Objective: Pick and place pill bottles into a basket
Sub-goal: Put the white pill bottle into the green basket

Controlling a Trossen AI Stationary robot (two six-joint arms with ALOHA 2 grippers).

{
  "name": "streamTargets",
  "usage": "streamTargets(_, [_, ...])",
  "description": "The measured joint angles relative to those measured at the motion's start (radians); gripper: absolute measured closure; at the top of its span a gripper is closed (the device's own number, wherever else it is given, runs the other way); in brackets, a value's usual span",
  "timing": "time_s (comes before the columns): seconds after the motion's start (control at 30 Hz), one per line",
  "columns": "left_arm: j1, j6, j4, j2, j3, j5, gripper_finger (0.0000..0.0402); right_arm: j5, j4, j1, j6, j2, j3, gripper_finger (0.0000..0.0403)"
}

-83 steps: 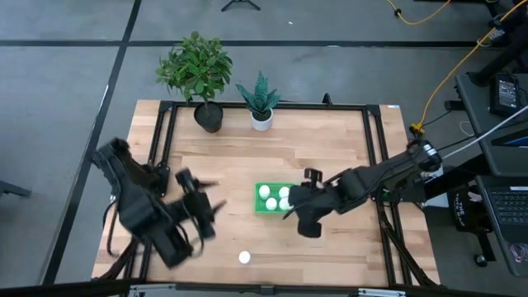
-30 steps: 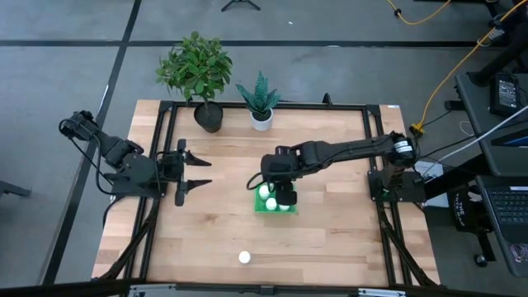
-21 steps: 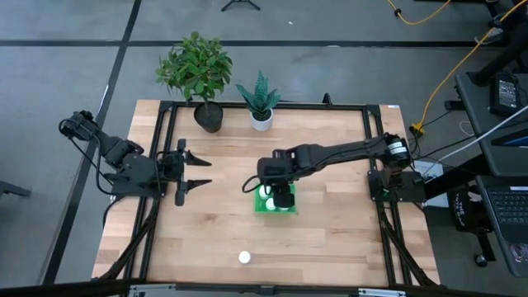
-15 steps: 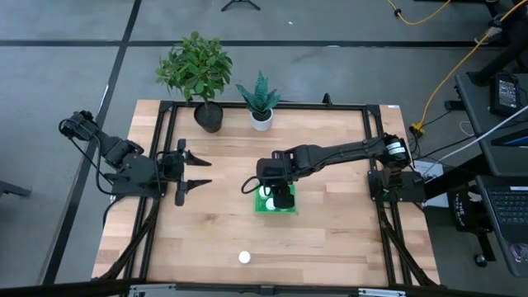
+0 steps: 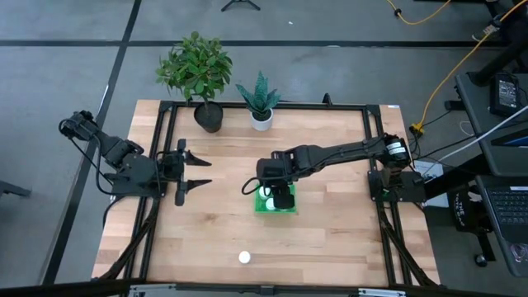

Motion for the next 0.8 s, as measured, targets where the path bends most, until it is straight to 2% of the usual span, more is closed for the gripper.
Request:
streamTargets(0.27, [0.000,0.000,0.000,0.000,0.000,0.000,0.0178,-0.001,0.010,-0.001,0.004,0.002,-0.098,0.0231])
streamTargets(0.8, [0.000,0.019,0.003,-0.004,0.000,-0.003,0.0178,-0.027,0.072,-0.002,-0.022,0.001,-0.101,0.0231])
